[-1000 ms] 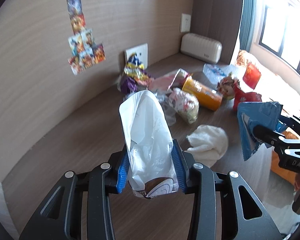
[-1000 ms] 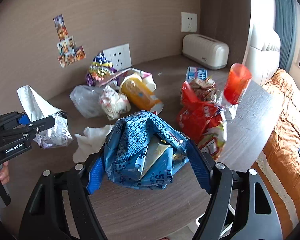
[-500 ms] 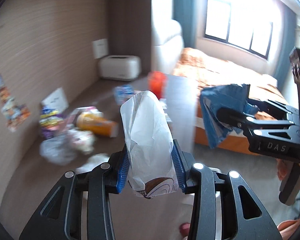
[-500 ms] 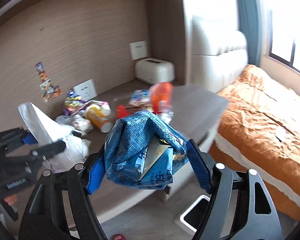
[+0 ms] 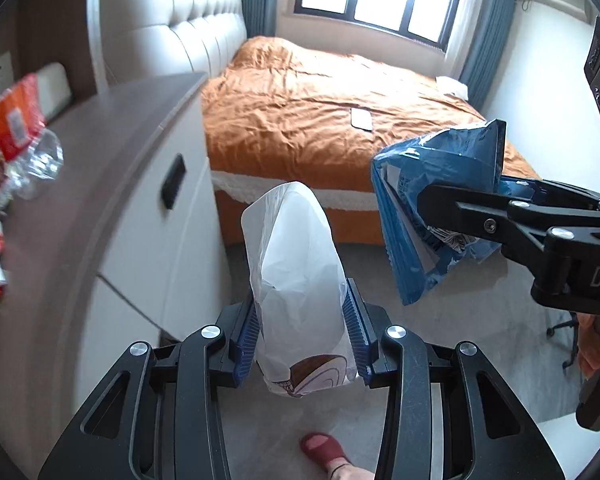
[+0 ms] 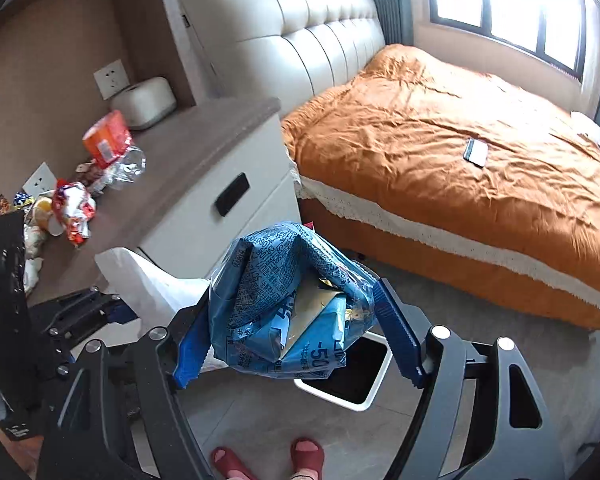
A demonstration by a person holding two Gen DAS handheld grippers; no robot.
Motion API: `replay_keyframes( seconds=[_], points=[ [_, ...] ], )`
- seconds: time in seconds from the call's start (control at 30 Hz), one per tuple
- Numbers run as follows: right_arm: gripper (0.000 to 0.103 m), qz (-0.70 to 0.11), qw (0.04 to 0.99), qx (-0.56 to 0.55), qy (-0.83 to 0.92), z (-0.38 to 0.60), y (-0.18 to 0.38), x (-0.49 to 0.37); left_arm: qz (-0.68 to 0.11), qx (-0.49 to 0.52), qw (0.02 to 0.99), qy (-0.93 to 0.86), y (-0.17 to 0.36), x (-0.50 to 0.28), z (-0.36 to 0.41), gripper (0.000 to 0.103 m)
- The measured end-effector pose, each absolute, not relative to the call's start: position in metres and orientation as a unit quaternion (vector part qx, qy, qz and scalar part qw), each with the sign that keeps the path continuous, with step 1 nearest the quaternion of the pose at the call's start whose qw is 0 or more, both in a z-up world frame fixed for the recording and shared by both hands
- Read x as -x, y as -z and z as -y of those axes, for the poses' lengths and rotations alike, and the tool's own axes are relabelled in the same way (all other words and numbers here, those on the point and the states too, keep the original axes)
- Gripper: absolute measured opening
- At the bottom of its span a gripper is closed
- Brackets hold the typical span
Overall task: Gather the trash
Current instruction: 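Carry both items over the white bin and open both tools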
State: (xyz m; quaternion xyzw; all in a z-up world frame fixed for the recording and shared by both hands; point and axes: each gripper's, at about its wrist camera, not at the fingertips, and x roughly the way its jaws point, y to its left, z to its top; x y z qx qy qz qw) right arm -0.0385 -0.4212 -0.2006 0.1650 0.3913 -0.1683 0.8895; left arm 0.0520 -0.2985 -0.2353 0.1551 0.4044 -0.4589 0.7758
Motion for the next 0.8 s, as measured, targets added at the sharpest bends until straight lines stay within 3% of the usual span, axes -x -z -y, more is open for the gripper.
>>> replay_keyframes(
  seconds=[0.33, 0.4, 0.43, 0.47, 0.5, 0.53, 0.67, 0.8],
  points=[
    [0.075, -0.451, 0.844, -0.239, 0.163, 0.500, 0.402, 0.013, -0.464, -0.159, 0.723, 0.488, 0.438, -0.066, 0.372, 0.043],
    [0.076, -0.460, 0.839, -0.242, 0.163, 0.507, 0.434, 0.011, -0.474, -0.161, 0.709, 0.497, 0.477, -0.065, 0.380, 0.066],
    [0.078, -0.465, 0.836, -0.242, 0.162, 0.509, 0.450, 0.012, -0.475, -0.165, 0.708, 0.496, 0.492, -0.063, 0.384, 0.092],
    [0.085, -0.475, 0.831, -0.244, 0.154, 0.512, 0.470, 0.010, -0.475, -0.171, 0.709, 0.492, 0.505, -0.061, 0.384, 0.098],
    [0.095, -0.482, 0.827, -0.244, 0.154, 0.513, 0.483, 0.010, -0.478, -0.174, 0.704, 0.495, 0.521, -0.060, 0.385, 0.098],
    [0.099, -0.482, 0.827, -0.242, 0.158, 0.514, 0.493, 0.012, -0.481, -0.176, 0.704, 0.493, 0.530, -0.057, 0.384, 0.098],
    [0.099, -0.498, 0.818, -0.233, 0.168, 0.512, 0.519, 0.019, -0.484, -0.185, 0.710, 0.478, 0.555, -0.061, 0.386, 0.098],
    [0.099, -0.500, 0.816, -0.236, 0.169, 0.505, 0.505, 0.023, -0.490, -0.175, 0.716, 0.465, 0.531, -0.064, 0.380, 0.098]
  ],
)
